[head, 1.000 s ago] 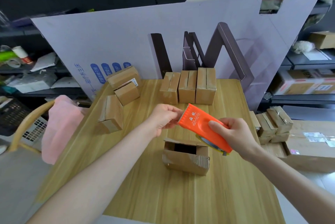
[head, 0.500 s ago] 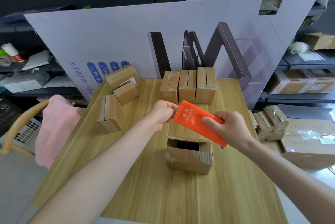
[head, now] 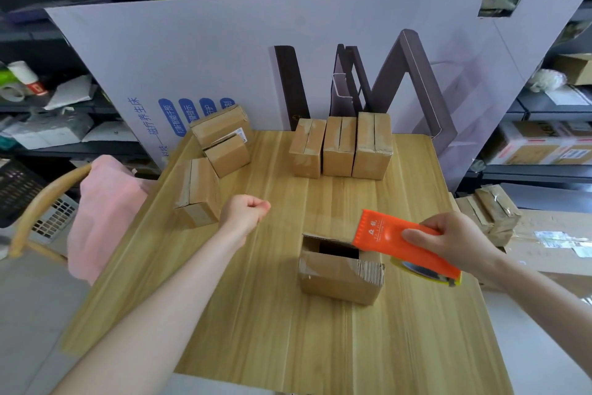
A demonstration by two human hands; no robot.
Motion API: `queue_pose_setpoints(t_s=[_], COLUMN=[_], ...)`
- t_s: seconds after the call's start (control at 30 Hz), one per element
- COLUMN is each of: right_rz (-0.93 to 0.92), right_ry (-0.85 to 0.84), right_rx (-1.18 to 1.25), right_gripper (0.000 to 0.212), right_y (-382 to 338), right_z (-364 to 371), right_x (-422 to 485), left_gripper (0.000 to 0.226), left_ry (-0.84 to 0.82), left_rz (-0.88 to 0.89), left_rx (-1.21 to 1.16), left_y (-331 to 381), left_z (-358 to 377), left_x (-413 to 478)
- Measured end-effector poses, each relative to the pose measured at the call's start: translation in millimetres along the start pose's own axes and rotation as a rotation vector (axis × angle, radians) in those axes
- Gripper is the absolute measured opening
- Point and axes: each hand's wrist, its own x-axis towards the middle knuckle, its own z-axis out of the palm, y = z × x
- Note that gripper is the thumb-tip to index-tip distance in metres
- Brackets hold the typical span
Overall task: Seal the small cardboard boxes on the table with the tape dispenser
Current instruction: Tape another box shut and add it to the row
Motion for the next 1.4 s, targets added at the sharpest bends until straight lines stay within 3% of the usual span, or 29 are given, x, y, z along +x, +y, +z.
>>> queue_pose_setpoints(t_s=[0.37,0.77,1.07,1.4], right_rz=[0.128,0.194,0.214,0.145], right_ry=[-0.219,-0.221,-0.121,-0.017], right_rx=[-0.156,-0.198,-0.106,0.04], right_gripper=[0.047,0.044,0.047,0.047], right_y=[6,34,50,35], right_z=[43,71,79,45], right_x=[63,69,57,40], left_gripper=[0.012,0.016,0.02,0.018], left_ry=[0.087,0.14,0.292,0.283], left_rz=[-0.136,-0.187,0.017,0.127], left_rx=[-0.107,-0.004,0.194,0.2], left_y=[-39,-74,-55,-27], left_z=[-2,27,35,20], left_x=[3,0,-6,8])
